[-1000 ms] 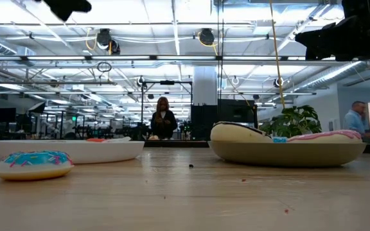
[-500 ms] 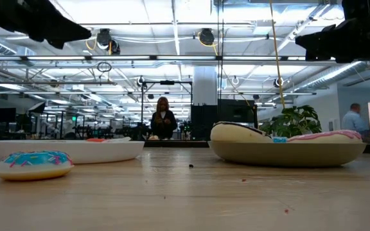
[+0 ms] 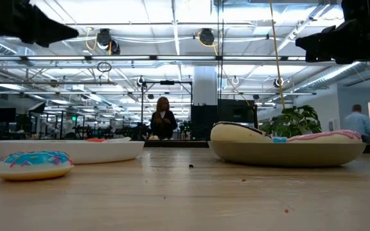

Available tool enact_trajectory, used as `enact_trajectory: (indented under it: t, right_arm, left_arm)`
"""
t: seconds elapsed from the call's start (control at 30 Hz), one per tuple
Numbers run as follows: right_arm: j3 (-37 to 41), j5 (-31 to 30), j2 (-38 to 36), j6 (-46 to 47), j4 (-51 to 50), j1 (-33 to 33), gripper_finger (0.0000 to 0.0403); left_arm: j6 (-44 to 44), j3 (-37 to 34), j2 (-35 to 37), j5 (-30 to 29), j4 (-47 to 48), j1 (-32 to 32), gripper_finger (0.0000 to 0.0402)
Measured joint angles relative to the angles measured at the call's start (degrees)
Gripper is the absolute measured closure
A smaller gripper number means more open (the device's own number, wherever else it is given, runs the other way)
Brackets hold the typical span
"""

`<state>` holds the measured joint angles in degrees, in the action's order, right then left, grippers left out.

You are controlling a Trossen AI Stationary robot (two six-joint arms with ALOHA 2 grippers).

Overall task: Pick & Place donuts
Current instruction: Put the small blue donut on the white plate

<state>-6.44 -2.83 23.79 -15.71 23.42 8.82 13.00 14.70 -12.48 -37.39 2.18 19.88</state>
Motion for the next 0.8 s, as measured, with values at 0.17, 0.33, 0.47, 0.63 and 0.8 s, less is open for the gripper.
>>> enact_trajectory:
  t: [0.17, 0.33, 0.47, 0.63, 0.8]
  right_arm:
    - [0.00, -0.02, 0.01, 1.35, -0.07, 0.00, 0.0403]
    - [0.05, -0.02, 0.20, 1.52, -0.04, 0.01, 0.0403]
    - [1.83, -0.02, 0.31, 1.44, 1.70, 0.01, 0.0403]
    - [3.48, 0.07, 0.35, 0.50, 4.59, 0.00, 0.0403]
    - [3.29, -1.96, 3.38, 5.32, 8.98, 1.23, 0.0403]
  left_arm:
    - [-0.94, -4.06, 5.73, -1.52, 1.42, -0.73, 0.0398]
    - [-5.08, -7.80, 10.83, 0.42, 3.40, -2.57, 0.0397]
    - [-4.45, -10.65, 12.28, 1.33, -0.25, -4.03, 0.0395]
    - [-4.55, -12.96, 12.23, 1.36, -3.49, -5.59, 0.0389]
    - [-1.13, -12.99, 11.99, 1.36, -3.59, -6.10, 0.0388]
